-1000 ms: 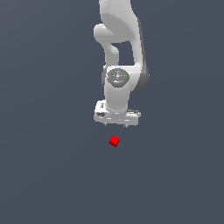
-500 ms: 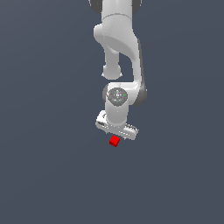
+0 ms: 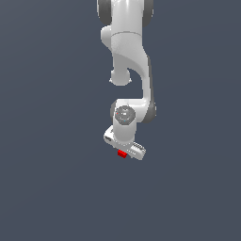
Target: Pick up the red cube and move it to a goal position.
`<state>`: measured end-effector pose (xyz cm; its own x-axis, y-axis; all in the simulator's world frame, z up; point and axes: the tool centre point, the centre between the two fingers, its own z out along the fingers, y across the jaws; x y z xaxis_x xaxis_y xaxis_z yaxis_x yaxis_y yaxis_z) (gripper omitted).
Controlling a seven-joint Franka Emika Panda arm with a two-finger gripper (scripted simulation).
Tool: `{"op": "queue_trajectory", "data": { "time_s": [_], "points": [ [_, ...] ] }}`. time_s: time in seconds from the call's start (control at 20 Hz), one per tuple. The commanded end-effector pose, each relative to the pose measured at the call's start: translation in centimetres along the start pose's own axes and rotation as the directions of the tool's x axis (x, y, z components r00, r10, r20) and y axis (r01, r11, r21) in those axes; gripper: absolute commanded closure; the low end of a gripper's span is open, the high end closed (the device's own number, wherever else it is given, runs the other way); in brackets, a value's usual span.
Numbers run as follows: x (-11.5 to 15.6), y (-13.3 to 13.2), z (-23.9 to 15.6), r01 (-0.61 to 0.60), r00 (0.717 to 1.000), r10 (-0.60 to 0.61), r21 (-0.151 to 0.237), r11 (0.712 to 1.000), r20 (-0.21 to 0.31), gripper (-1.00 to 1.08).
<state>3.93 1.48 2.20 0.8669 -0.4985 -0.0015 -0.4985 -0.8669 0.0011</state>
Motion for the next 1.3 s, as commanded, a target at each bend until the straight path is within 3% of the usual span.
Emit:
{"op": "queue_trajectory", "data": {
  "time_s": [0.0,0.4,0.45,1.25],
  "points": [
    [0.25,-0.06,0.39,-0.019,1.000,0.019,0.001,1.000,-0.002,-0.92],
    [0.20,-0.04,0.20,-0.012,1.000,0.012,0.001,1.000,-0.001,-0.92],
    [0.20,-0.04,0.20,-0.012,1.000,0.012,0.001,1.000,-0.001,1.08],
    [-0.21,0.31,0.15,-0.012,1.000,0.012,0.001,1.000,-0.001,1.08]
  ]
}}
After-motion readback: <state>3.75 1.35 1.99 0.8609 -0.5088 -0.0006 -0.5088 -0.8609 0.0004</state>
